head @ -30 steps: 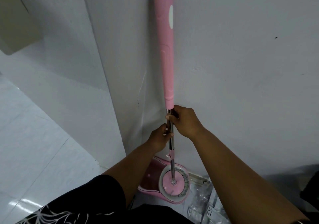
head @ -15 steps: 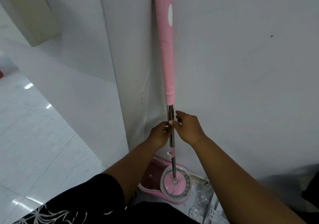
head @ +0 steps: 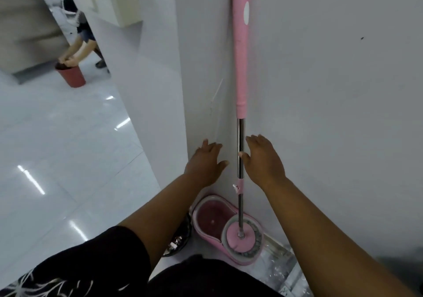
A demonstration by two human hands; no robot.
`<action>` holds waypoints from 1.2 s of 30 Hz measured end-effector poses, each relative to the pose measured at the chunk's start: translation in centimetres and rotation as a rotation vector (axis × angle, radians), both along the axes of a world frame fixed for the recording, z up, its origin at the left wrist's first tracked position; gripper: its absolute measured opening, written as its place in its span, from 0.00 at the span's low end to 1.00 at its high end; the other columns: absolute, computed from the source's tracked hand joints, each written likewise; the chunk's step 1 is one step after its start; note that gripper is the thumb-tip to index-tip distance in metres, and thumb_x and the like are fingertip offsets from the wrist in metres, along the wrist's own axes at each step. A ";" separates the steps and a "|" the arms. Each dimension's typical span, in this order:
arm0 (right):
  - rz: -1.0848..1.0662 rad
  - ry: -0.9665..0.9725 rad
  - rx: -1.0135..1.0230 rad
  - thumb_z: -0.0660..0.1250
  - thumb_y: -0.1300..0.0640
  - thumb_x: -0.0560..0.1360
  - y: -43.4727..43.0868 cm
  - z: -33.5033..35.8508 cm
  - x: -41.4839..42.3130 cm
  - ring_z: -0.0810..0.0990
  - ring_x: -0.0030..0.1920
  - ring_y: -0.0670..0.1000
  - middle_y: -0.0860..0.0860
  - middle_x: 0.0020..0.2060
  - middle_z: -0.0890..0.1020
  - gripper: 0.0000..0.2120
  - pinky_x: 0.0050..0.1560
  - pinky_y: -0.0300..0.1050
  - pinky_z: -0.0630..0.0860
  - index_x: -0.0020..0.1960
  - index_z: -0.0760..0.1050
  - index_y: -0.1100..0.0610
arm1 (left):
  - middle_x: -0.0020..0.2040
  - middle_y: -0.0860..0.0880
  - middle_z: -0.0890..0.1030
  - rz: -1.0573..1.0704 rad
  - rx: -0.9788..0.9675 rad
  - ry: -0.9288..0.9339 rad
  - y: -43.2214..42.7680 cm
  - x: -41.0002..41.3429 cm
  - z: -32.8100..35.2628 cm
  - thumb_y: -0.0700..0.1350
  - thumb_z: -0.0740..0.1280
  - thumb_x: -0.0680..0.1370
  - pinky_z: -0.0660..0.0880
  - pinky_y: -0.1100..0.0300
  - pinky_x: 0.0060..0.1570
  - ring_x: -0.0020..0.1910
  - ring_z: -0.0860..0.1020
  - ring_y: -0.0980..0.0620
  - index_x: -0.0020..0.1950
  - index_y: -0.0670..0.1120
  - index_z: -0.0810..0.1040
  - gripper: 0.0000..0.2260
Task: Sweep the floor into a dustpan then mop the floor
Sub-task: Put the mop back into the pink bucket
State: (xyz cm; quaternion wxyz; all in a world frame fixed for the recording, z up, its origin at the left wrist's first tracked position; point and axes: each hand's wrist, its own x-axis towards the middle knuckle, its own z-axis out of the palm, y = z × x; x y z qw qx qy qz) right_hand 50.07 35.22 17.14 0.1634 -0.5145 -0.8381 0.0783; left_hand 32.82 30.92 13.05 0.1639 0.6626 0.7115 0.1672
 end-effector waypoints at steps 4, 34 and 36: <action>0.079 -0.108 0.051 0.63 0.48 0.77 -2.4 -0.6 -0.8 0.58 0.75 0.60 0.60 0.70 0.68 0.28 0.73 0.55 0.59 0.71 0.65 0.63 | 0.80 0.45 0.54 0.086 -0.033 0.172 -4.9 -1.6 1.1 0.59 0.55 0.82 0.48 0.48 0.77 0.79 0.47 0.46 0.79 0.45 0.54 0.30; 1.176 -0.154 0.109 0.54 0.41 0.79 -42.1 1.2 -33.3 0.47 0.77 0.58 0.59 0.76 0.56 0.35 0.76 0.51 0.51 0.76 0.52 0.63 | 0.80 0.44 0.44 1.161 -0.262 0.219 -57.8 -21.1 4.1 0.61 0.50 0.82 0.44 0.50 0.78 0.79 0.42 0.47 0.80 0.41 0.44 0.34; 1.232 -0.157 0.120 0.54 0.41 0.80 -46.2 1.0 -35.9 0.47 0.77 0.57 0.58 0.76 0.56 0.35 0.76 0.51 0.51 0.76 0.52 0.63 | 0.80 0.44 0.44 1.218 -0.266 0.220 -62.0 -22.7 3.9 0.61 0.50 0.82 0.43 0.50 0.77 0.79 0.42 0.47 0.80 0.41 0.45 0.34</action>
